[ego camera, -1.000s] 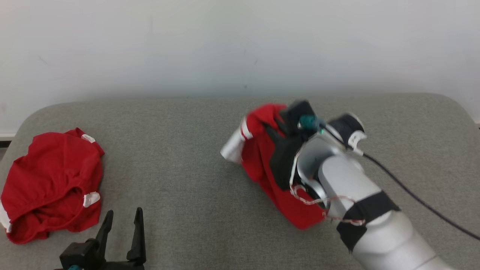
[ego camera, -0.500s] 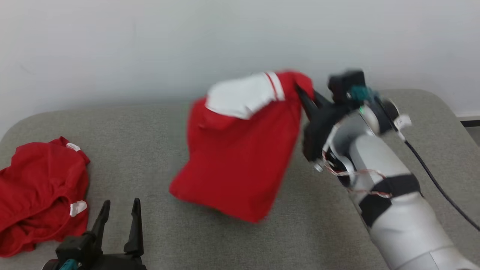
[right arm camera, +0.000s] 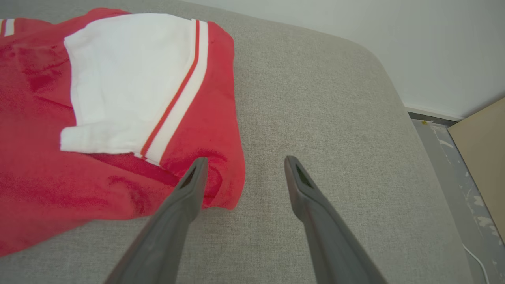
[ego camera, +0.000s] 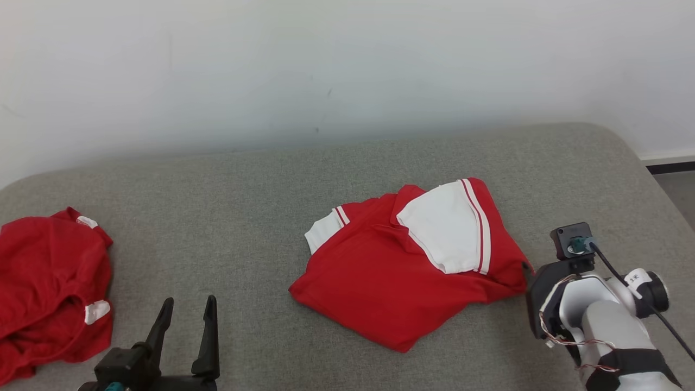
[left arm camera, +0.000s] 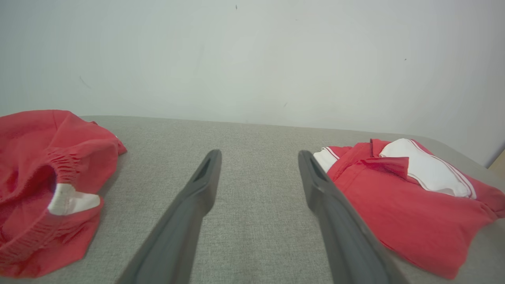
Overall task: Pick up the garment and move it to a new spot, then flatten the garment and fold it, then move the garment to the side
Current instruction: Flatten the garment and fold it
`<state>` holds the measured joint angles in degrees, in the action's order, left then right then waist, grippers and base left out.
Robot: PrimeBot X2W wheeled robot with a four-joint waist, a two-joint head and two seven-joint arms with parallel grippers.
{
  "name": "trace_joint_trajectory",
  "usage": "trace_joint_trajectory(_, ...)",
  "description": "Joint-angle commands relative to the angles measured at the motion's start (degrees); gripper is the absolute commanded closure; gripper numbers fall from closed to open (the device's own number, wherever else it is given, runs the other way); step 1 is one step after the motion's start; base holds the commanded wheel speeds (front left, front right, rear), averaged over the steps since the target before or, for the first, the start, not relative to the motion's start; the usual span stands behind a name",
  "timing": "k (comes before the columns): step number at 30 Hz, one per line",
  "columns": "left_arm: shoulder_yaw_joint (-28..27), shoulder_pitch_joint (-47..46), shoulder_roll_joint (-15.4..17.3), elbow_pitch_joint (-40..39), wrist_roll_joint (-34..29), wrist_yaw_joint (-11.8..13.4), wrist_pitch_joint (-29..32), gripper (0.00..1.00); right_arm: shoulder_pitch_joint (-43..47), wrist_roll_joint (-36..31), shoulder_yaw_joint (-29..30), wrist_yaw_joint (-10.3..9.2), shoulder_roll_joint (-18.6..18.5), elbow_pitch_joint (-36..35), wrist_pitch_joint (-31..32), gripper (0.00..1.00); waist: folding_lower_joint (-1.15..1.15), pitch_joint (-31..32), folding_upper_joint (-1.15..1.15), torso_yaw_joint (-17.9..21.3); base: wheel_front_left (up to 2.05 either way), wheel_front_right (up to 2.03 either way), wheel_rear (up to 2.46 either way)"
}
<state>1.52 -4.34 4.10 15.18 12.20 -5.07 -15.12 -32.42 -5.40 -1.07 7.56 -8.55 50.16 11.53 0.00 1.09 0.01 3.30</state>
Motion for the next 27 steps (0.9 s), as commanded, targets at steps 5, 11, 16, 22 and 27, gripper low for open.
trace_joint_trajectory(5, 0.2, 0.7, -0.3, 0.4, -0.2, -0.4, 0.0, 0.00, 2.8, -3.8, 2.7, -0.14, -1.0, -9.2, 3.7, 0.00, 0.00, 0.4, -0.01, -0.1, 0.00, 0.00, 0.00)
trace_joint_trajectory(11, 0.5, -0.4, -0.5, 0.9, 0.0, -0.8, 0.0, 0.00, 3.1, -2.2, -3.2, -0.15, 1.2, -15.9, 8.1, 0.00, 0.00, -0.4, -0.01, -1.7, 0.00, 0.00, 0.00)
trace_joint_trajectory(16, 1.1, -2.3, -0.6, 1.1, -0.3, -1.0, 0.0, 0.00, 0.2, -1.2, -9.9, -0.15, 0.7, -13.8, 11.2, 0.00, 0.00, -3.0, -0.01, -4.2, 0.00, 0.00, 0.00)
trace_joint_trajectory(22, 2.0, -4.5, -0.7, 1.5, -0.9, -1.3, 0.0, 0.00, -2.6, -0.4, -13.6, -0.15, 0.1, -8.5, 12.0, 0.00, 0.00, -5.5, -0.01, -6.8, 0.00, 0.00, 0.00)
trace_joint_trajectory(27, 2.3, -6.2, -0.7, 2.0, -1.0, -1.7, 0.0, 0.00, -4.7, -0.5, -15.8, -0.15, -0.8, -3.7, 12.5, 0.00, 0.00, -7.2, -0.01, -8.0, 0.00, 0.00, 0.00)
